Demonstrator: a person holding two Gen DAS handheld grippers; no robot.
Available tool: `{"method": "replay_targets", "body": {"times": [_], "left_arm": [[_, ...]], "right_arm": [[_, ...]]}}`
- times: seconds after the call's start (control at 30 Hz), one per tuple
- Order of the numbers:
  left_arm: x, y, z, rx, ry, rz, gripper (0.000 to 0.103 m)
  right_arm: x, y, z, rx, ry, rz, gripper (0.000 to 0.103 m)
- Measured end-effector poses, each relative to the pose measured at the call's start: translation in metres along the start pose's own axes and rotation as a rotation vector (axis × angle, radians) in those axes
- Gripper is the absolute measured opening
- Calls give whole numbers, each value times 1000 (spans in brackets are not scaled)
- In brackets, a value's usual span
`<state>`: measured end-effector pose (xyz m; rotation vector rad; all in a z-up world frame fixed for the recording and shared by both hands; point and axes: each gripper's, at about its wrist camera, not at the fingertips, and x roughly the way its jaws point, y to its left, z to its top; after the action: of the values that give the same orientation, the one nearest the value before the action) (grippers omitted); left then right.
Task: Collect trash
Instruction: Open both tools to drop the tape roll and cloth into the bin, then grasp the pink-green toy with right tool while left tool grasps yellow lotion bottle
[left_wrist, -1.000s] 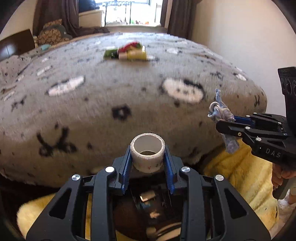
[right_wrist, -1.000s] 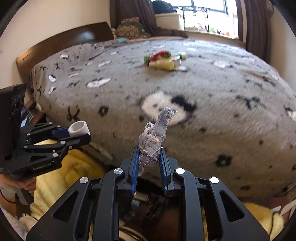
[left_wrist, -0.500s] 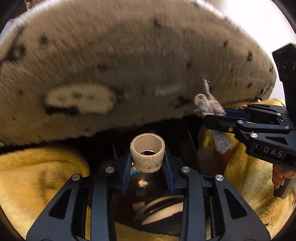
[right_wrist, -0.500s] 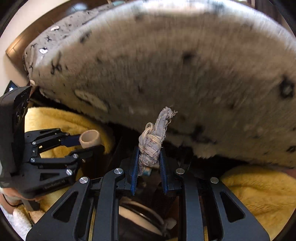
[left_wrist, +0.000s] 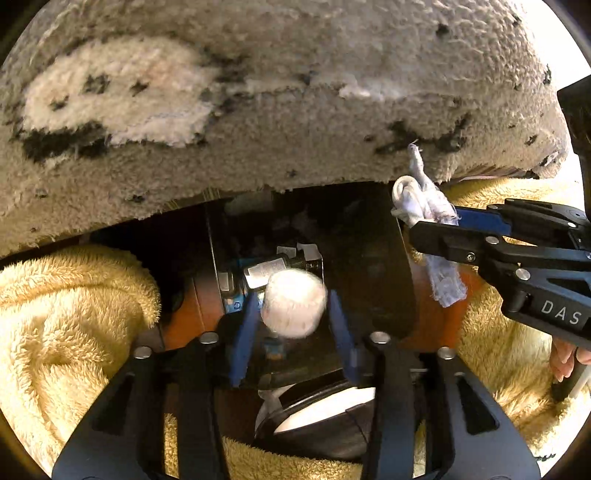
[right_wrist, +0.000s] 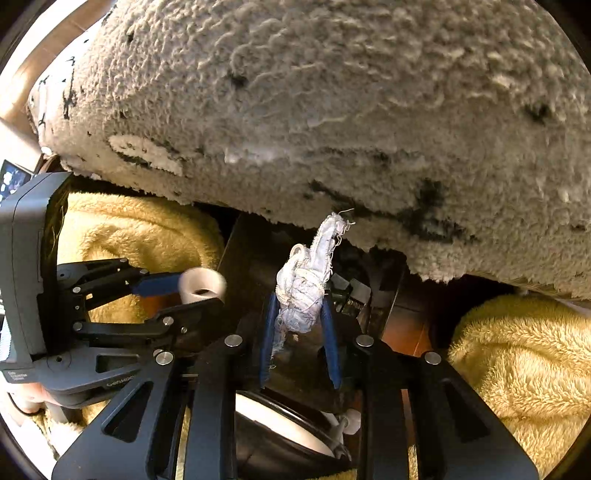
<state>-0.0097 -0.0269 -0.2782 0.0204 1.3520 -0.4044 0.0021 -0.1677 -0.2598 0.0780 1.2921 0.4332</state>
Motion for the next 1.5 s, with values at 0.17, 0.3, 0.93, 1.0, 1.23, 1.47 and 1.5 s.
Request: {"method": "replay_targets", "body": {"times": [0.17,0.3,0.93,1.0,1.23,1.47,1.5], "left_arm": [[-6,3,-1,10,-14,15,53],[-27,2,2,22,-55,45,61],[-190,20,88,71,-474,200,88],[-194,27,107,49,-489,189,88],[-187,46,166,9,-490,190,88],[-172,53,201,18,-472,185,91],[-170,54,205,19,-472,183,91]], "right_arm": [[-7,-2,5,16,-25,-9,41],[-29,-5,8,33,-76,-22,52],[-176,-13,115,-62,-514,-129,74],[-181,-18,131,-55,-526,-132,74],[-168,-18,215,-70,-544,-147,74],[-134,-4,283,-113,-509,-150,74],[-129,-2,289,-122,-503,-153,74]]}}
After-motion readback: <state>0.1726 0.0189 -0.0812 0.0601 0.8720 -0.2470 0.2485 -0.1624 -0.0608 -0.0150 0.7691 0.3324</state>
